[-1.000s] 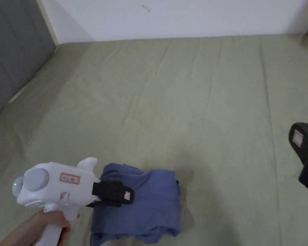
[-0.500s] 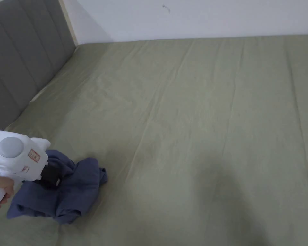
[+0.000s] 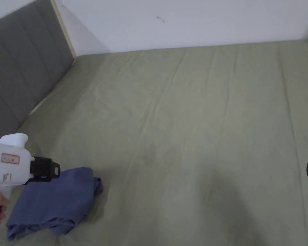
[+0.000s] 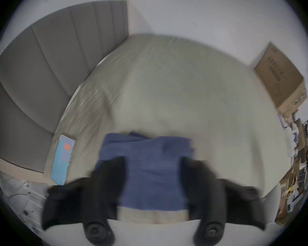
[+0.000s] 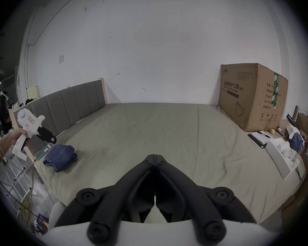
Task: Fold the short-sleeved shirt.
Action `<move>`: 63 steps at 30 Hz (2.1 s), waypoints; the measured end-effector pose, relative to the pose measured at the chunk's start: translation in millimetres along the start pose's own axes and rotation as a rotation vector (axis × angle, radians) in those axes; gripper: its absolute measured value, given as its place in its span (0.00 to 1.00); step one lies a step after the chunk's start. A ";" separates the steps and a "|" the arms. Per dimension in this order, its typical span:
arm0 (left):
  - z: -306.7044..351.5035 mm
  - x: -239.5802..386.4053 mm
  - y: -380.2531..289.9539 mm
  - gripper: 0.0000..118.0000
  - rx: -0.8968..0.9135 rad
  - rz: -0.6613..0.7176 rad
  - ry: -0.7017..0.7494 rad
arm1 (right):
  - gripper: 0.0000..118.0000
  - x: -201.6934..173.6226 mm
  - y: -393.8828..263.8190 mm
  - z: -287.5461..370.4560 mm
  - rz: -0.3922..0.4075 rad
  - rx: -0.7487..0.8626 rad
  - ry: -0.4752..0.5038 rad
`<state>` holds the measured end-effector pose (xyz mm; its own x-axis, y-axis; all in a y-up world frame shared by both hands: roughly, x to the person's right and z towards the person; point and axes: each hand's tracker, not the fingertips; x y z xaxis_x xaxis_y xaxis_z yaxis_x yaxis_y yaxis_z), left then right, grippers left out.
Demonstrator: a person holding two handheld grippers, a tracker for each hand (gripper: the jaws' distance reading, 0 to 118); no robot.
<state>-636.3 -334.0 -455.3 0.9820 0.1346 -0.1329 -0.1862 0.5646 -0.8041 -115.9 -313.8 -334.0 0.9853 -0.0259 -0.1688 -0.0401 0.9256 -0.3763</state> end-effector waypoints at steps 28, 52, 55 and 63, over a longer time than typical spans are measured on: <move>136.9 318.7 -120.9 0.00 0.893 -0.170 0.022 | 0.02 48.0 61.1 57.0 -0.020 0.242 -0.077; 174.3 309.0 -110.4 1.00 0.795 -0.197 -0.142 | 1.00 58.9 66.2 63.9 -0.044 0.277 -0.088; 182.5 311.0 -108.1 1.00 0.772 -0.180 -0.133 | 1.00 58.3 65.9 61.0 -0.043 0.262 -0.098; 189.7 321.1 -117.1 1.00 0.755 -0.227 -0.111 | 1.00 64.1 61.9 52.6 -0.037 0.246 -0.099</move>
<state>-305.5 -202.5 -293.9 0.9970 0.0082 0.0773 0.0066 0.9819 -0.1892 -46.4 -238.3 -320.2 0.9973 -0.0360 -0.0642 0.0264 0.9890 -0.1453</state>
